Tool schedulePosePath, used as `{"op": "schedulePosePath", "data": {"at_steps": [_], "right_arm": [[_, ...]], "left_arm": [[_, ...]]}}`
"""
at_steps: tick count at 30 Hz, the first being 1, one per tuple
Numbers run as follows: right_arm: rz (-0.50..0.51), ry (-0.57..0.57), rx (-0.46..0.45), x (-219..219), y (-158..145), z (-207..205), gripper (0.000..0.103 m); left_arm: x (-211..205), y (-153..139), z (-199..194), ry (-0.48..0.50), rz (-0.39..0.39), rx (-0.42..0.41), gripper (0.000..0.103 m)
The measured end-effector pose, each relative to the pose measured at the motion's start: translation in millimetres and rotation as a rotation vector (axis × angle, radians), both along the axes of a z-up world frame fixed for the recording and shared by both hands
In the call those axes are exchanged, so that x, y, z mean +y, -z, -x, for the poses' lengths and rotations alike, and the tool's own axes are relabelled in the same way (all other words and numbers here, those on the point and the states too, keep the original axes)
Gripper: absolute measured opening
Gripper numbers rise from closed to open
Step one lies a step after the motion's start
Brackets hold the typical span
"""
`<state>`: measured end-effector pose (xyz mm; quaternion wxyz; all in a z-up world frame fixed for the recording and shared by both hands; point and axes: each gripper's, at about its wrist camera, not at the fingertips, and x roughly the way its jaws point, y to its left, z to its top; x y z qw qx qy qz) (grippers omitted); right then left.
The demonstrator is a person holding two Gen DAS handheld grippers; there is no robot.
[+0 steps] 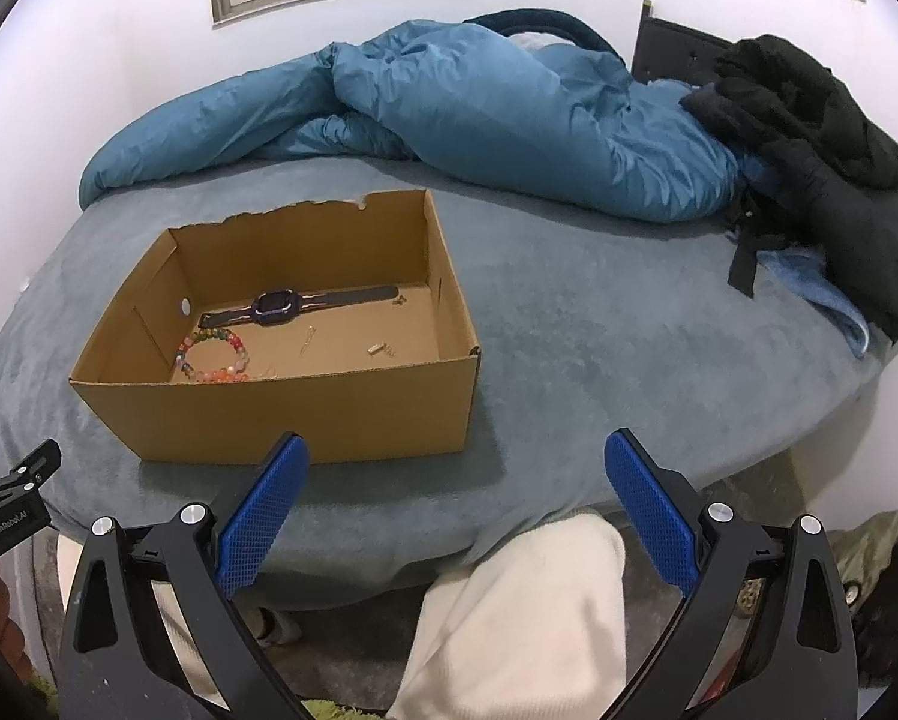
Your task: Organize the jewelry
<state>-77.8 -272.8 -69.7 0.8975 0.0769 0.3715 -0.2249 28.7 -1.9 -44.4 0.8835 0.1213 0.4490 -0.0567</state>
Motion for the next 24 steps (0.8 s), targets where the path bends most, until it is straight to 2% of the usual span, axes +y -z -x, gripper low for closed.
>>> {"op": "schedulePosePath", "data": {"at_steps": [16,24], "right_arm": [[-0.014,0.001,0.023,-3,-2,-16,0.095],[0.027,0.019,-0.027,-1,0,-15,0.095]], "left_arm": [[-5,-1,-11,0.01,0.007,0.011,0.097],[-6,0,-14,0.016,0.029,-0.029,0.097]]}}
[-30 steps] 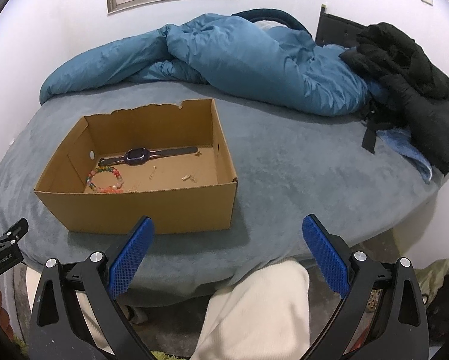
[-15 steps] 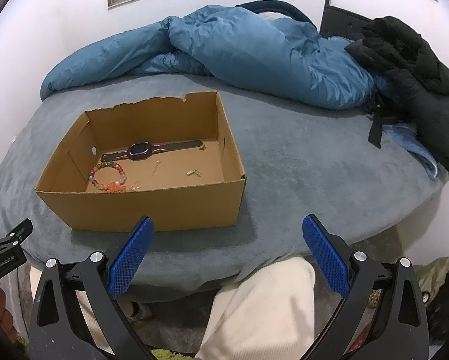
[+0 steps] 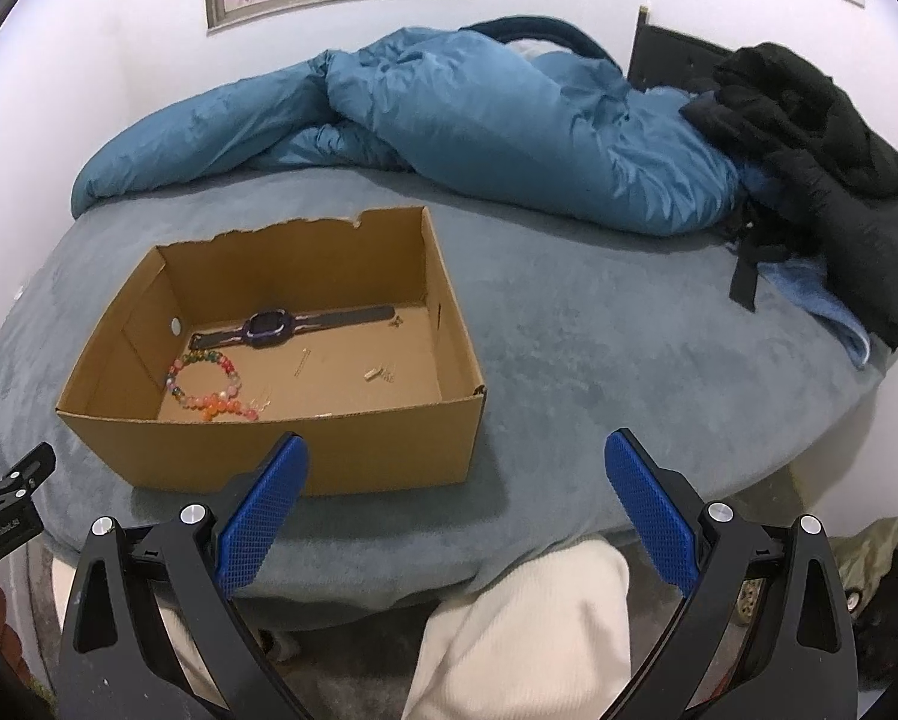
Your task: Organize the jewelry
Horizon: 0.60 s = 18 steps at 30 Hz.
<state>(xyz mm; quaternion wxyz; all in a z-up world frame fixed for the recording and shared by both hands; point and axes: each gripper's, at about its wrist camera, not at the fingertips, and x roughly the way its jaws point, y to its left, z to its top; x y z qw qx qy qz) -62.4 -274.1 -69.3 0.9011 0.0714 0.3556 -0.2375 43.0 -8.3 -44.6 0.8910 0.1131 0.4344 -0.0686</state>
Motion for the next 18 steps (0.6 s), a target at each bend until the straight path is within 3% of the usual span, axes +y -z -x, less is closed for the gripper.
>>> {"op": "schedulePosePath", "data": {"at_steps": [10,18], "right_arm": [[0.053,-0.015,-0.068,9,2,8,0.095],[0.074,-0.039,-0.099,19,0,13,0.095]], "left_arm": [[7,2,6,-0.009,0.025,-0.076,0.097],[7,-3,11,0.004,0.04,-0.093,0.097]]}}
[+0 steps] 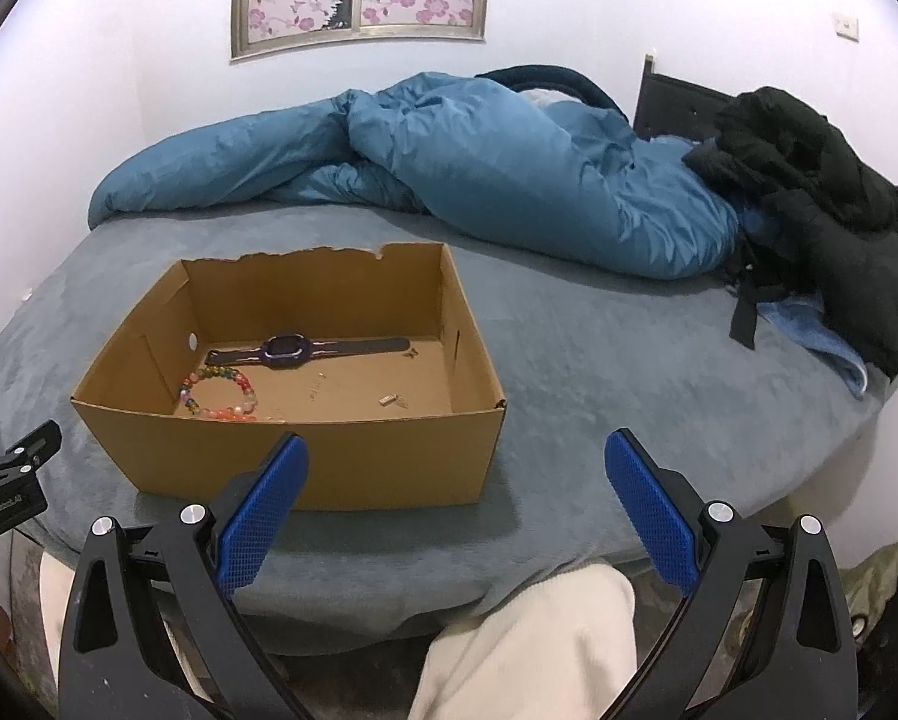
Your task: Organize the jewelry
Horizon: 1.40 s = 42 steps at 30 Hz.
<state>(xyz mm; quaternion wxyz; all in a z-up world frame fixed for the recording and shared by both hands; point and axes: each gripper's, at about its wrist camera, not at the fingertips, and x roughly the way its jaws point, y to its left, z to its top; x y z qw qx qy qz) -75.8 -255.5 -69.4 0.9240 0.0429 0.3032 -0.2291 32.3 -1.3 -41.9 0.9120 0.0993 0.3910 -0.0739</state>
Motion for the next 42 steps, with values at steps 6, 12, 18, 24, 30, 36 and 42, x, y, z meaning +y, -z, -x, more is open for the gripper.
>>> {"op": "schedulePosePath", "data": {"at_steps": [6,12,18,24,30,36,42], "right_arm": [[-0.003,0.0,-0.011,1,-3,1,0.095],[-0.006,0.0,-0.018,3,-6,2,0.095],[-0.012,0.001,-0.025,4,-14,-1,0.095],[-0.01,0.008,-0.029,3,-21,-6,0.095],[-0.01,0.002,-0.017,4,-24,-12,0.095],[-0.022,0.004,0.014,2,-23,-21,0.095],[-0.034,0.003,0.033,2,-22,-28,0.095]], "left_arm": [[0,-4,2,0.005,0.008,0.002,0.097],[-2,-8,3,0.011,0.009,0.004,0.097],[-7,-16,0,0.02,0.005,0.002,0.097],[-11,-26,-7,0.031,0.005,-0.001,0.097],[-15,-31,-12,0.042,0.0,0.007,0.097],[-19,-27,-21,0.048,-0.015,0.04,0.097],[-20,-24,-29,0.048,-0.017,0.059,0.097]]}}
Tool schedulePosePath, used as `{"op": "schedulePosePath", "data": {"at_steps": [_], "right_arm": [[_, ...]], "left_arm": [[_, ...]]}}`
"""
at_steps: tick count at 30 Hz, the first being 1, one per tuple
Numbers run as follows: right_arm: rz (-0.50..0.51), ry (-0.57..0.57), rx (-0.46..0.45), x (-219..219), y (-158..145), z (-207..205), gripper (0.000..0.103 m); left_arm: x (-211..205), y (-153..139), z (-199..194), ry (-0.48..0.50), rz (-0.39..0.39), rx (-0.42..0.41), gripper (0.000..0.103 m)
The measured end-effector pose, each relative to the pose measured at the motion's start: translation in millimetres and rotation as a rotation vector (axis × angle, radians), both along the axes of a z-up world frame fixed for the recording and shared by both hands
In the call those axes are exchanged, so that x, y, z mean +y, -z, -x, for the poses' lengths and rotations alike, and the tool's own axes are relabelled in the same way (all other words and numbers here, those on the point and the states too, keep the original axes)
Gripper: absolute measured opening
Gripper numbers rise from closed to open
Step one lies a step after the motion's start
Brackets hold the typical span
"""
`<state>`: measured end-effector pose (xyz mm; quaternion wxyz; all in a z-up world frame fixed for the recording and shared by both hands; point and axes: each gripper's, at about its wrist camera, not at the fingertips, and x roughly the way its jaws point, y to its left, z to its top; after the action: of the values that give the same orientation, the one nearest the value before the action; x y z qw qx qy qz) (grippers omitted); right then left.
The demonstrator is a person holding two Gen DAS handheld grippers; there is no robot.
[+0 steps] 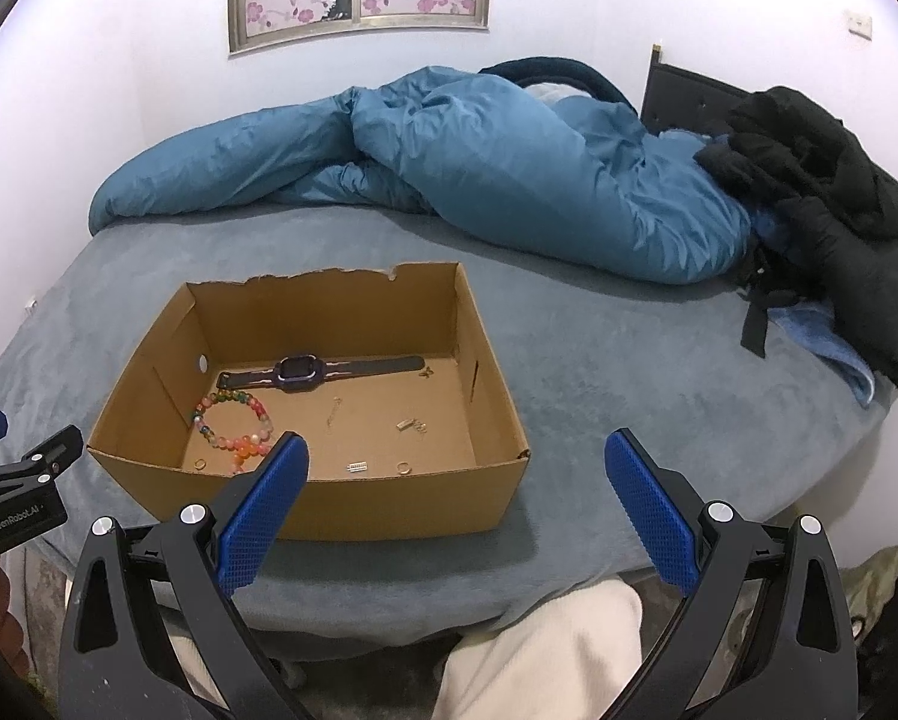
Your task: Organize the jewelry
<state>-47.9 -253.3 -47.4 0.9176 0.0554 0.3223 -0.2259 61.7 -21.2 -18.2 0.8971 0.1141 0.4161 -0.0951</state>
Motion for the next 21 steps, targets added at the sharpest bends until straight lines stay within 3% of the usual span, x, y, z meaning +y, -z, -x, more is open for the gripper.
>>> {"op": "schedulePosePath", "data": {"at_steps": [21], "right_arm": [[0.004,-0.013,0.01,3.5,-0.5,-3.8,0.095]], "left_arm": [[0.4,3.0,-7.2,-0.004,0.006,0.02,0.097]]}}
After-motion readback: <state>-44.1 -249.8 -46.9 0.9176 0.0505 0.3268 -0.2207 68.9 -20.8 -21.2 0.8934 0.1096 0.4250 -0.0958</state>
